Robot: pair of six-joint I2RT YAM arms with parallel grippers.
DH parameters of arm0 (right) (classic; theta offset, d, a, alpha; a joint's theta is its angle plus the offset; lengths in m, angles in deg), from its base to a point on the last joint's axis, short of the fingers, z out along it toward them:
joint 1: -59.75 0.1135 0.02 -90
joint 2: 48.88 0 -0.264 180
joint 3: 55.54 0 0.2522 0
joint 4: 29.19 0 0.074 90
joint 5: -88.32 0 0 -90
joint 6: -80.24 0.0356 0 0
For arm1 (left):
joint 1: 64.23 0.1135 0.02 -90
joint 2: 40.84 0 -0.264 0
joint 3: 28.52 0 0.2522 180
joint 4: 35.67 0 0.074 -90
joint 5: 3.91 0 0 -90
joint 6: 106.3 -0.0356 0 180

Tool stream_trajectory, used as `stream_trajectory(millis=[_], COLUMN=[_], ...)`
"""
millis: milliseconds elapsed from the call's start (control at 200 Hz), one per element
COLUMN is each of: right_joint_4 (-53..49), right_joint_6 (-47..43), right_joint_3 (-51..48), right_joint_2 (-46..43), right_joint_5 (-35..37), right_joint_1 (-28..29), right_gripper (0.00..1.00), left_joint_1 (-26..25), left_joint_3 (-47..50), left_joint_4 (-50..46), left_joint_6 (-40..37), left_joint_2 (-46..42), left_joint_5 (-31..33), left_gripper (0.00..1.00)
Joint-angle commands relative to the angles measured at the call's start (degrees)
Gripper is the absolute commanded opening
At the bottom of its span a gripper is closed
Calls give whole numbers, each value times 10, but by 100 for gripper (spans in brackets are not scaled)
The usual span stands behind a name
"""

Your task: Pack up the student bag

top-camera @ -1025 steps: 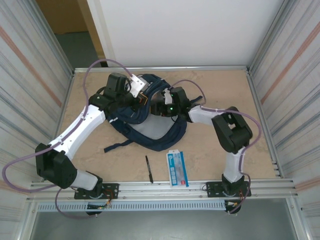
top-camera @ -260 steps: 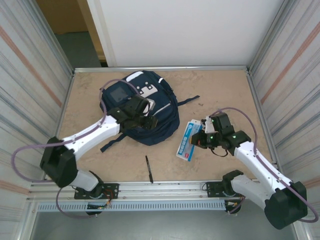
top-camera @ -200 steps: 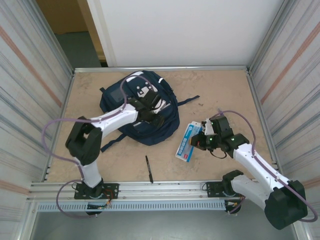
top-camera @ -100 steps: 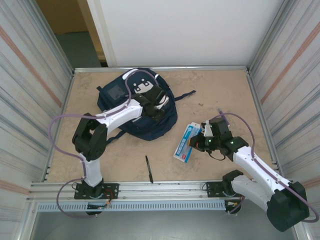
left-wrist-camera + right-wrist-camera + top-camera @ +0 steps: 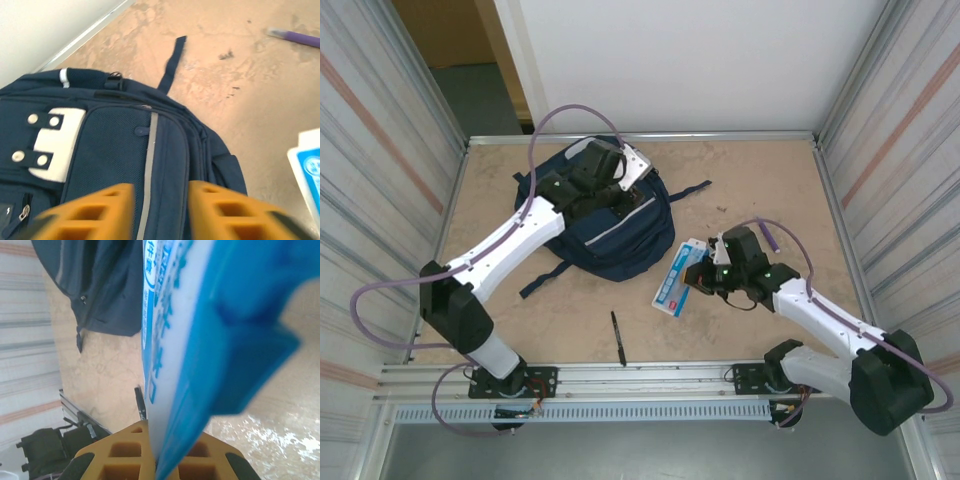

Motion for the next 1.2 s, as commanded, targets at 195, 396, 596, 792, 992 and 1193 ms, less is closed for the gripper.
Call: stream_trajectory(millis=[195, 396, 596, 792, 992, 1193], right_joint_4=[-57, -53, -39, -37, -34, -29], right_joint_6=[-29, -31, -32, -32, -28, -24], right_joint_3=[22, 0, -7, -1, -15, -23], right_joint_2=[-37, -38, -38, -33, -37, -38], right_joint_5=[19, 9, 1, -7, -4, -3], right_joint_1=[-55, -59, -60, -59, -59, -57], right_gripper=[0, 0, 0, 0, 0, 0], left_joint_1=[-24, -2, -2, -1, -6, -24], left_joint_3=[64, 49, -2, -60, -55, -57], left_joint_4=[-13, -19, -43, -70, -66, -66], left_joint_6=[-61, -40, -20, 1, 9, -15], left_joint_2=[86, 152, 227, 300, 316, 231], left_joint_5=[15, 3, 65, 123, 115, 143], left_gripper=[47, 43, 46, 45, 16, 0])
